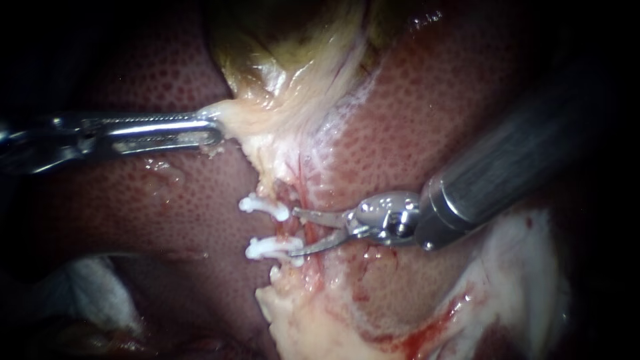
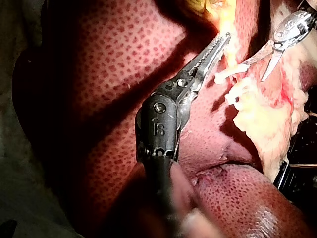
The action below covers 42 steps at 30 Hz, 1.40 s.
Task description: Go to the cutting position left tube
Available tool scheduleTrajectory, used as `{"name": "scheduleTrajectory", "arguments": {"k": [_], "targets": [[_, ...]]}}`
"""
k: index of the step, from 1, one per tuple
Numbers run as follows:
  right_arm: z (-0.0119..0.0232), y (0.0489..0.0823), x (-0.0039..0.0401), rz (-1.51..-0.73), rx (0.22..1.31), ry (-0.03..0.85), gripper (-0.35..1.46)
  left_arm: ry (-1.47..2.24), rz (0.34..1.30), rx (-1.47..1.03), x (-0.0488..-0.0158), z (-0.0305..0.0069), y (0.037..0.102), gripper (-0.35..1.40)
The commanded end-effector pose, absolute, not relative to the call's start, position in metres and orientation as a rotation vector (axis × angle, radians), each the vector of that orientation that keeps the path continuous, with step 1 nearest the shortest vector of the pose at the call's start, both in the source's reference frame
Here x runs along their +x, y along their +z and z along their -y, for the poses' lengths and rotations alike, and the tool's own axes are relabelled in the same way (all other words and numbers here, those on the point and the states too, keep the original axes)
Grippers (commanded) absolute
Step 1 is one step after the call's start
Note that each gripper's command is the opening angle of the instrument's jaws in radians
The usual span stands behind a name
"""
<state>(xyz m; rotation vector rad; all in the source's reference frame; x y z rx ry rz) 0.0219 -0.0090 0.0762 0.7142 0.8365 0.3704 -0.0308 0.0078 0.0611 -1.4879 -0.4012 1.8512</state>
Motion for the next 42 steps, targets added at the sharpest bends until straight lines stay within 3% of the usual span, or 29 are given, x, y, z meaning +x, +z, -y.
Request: {"name": "scheduleTrajectory", "arguments": {"k": [1,13,42], "targets": [[0.0091,0.0763,0.0221,-0.836,0.718,0.368,1.11,1.851,0.4,-1.487,-0.0309,-0.0078,0.061,-0.35],[0.0094,0.0776,0.0236,-0.832,0.731,0.361,1.11,1.853,0.406,-1.492,-0.0314,-0.0075,0.0609,-0.35],[0.009,0.0799,0.0273,-0.909,0.842,0.371,1.08,1.851,0.411,-1.493,-0.0328,-0.0074,0.0616,-0.35]]}}
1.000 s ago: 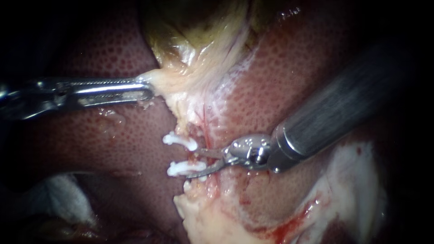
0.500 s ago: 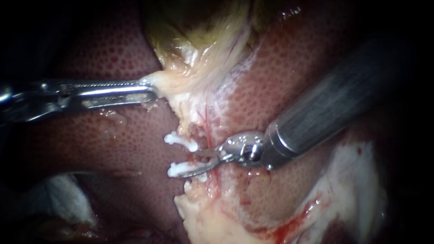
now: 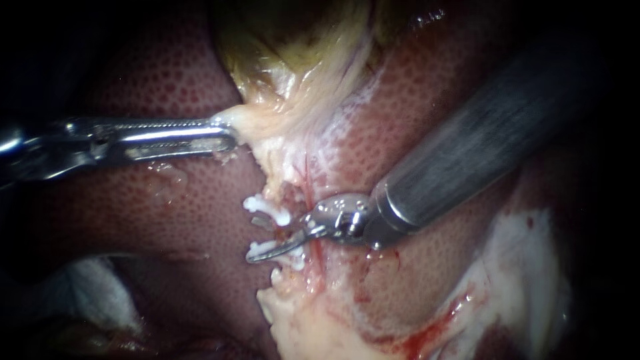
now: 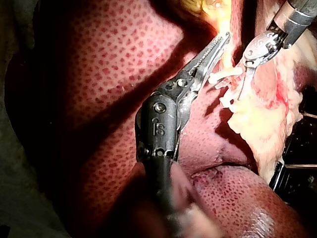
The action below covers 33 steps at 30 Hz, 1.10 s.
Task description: Go to the cutting position left tube
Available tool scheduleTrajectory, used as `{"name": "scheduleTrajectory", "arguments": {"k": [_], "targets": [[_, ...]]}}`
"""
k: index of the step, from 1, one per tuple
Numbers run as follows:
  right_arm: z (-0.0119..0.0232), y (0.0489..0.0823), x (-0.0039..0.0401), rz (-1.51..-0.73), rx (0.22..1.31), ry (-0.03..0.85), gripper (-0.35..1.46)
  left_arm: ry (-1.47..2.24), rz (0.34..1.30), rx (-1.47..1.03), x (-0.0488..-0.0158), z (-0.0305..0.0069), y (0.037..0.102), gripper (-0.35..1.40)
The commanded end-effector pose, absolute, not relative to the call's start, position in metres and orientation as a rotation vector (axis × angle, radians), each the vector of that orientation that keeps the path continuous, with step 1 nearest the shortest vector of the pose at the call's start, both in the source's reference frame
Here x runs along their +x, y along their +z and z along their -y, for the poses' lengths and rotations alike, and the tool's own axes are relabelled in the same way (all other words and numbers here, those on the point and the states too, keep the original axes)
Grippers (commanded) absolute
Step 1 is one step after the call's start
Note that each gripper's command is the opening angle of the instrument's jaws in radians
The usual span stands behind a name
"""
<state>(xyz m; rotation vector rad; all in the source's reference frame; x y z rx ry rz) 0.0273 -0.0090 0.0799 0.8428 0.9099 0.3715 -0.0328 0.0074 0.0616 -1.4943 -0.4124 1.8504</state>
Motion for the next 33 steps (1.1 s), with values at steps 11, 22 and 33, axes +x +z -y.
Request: {"name": "scheduleTrajectory", "arguments": {"k": [11,22,33], "targets": [[0.0091,0.0805,0.0286,-0.932,0.878,0.388,1.06,1.847,0.418,-1.492,-0.033,-0.0075,0.0618,-0.35],[0.0089,0.0807,0.0286,-0.938,0.884,0.393,1.06,1.848,0.418,-1.493,-0.033,-0.0075,0.0619,-0.35],[0.0089,0.0807,0.0285,-0.938,0.884,0.392,0.96,1.843,0.421,-1.49,-0.033,-0.0074,0.0621,-0.35]]}}
